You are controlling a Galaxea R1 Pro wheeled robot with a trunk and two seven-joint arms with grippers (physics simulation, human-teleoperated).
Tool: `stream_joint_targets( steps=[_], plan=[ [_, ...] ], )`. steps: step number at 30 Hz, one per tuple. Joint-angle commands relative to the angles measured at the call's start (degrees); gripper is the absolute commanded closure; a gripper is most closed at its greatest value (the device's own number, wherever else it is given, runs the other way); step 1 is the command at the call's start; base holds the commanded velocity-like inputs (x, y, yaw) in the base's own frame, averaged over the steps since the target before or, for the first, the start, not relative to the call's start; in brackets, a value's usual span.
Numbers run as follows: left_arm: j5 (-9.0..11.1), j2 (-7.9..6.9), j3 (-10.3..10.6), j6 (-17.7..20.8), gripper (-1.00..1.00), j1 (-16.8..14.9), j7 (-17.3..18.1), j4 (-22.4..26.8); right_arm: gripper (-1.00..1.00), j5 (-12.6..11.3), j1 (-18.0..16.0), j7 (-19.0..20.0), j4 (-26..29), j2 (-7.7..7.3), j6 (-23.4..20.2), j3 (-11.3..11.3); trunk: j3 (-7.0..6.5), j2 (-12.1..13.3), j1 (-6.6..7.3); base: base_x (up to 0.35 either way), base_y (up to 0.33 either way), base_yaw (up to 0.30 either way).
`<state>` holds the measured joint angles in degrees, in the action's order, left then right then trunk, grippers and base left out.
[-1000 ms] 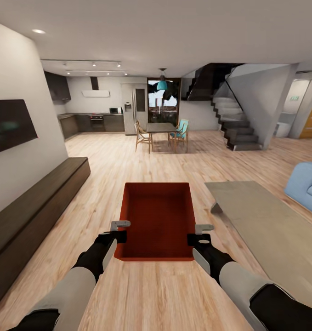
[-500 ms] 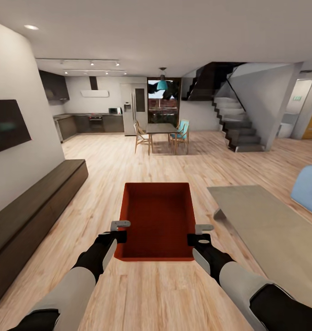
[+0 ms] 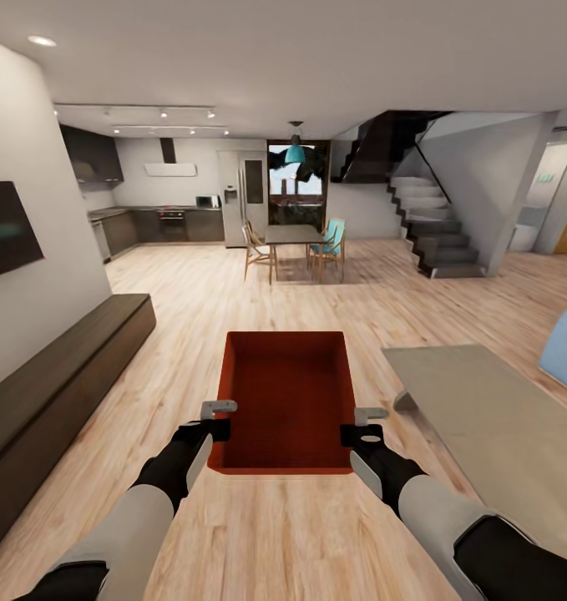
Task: Move the two storage containers from the living room to the garage. In the garage, place one container on the floor and stack the other container on top of it (either order is fine).
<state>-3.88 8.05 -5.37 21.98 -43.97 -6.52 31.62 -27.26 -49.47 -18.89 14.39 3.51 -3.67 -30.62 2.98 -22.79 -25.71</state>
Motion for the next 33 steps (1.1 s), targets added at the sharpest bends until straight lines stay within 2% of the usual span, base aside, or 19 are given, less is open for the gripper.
stream_joint_targets(
  steps=[1, 26, 33],
  plan=[
    [-2.09, 0.14, -0.72, 0.43, 1.00, -0.07, -0.25, 0.55, 1.00, -0.70, -0.01, -0.87, -0.15, 0.01, -0.37, -1.30, 0.13, -0.13, -0.07, 0.322, 0.000, 0.000],
    [-1.77, 0.20, -1.00, 0.17, 1.00, -0.08, -0.18, 0.21, 1.00, -0.79, -0.01, -0.76, -0.06, 0.01, -0.19, -1.05, 0.13, -0.13, -0.07, 0.322, 0.000, 0.000],
    [0.94, 0.13, -0.95, 0.08, 1.00, -0.06, 0.02, 0.18, 1.00, -0.85, -0.01, -0.75, -0.06, 0.01, -0.19, -1.02, 0.13, -0.13, -0.07, 0.322, 0.000, 0.000]
  ],
)
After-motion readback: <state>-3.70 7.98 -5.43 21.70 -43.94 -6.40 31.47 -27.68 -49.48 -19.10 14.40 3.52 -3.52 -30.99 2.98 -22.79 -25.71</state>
